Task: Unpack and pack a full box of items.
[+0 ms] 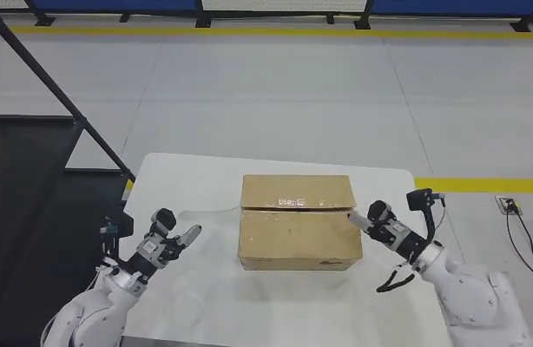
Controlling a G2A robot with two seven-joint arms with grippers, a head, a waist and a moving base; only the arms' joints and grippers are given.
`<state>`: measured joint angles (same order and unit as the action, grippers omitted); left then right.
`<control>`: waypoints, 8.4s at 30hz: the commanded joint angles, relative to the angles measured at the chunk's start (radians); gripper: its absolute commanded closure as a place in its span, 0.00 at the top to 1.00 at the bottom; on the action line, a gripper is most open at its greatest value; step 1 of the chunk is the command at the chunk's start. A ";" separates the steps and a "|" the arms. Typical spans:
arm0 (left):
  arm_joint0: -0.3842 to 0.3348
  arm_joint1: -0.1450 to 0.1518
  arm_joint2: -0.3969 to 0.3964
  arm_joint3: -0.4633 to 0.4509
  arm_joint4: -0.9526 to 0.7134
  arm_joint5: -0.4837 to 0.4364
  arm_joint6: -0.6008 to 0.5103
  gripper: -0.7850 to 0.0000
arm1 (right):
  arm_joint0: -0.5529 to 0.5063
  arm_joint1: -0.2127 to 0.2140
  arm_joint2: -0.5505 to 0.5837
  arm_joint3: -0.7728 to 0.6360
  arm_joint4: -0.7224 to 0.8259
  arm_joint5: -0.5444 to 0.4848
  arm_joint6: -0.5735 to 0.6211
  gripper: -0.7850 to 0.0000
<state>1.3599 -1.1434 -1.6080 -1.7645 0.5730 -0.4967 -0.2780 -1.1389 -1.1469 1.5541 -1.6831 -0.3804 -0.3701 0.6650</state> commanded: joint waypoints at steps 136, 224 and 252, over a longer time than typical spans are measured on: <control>-0.231 0.097 0.344 0.151 -0.681 -0.132 -0.844 1.00 | 0.601 0.205 -0.752 0.678 1.424 0.189 0.127 1.00; -0.112 0.190 0.181 0.087 -0.848 -0.265 -0.727 1.00 | 0.912 -0.162 -0.850 1.132 1.080 0.157 0.314 1.00; -0.042 0.202 0.132 0.063 -0.751 -0.178 -0.597 1.00 | 0.866 -0.209 -0.838 1.025 1.019 0.246 0.411 1.00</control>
<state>1.3170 -0.9413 -1.4814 -1.6977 -0.1844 -0.6843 -0.8788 -0.2740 -1.3540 0.7101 -0.6594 0.6188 -0.1290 1.0573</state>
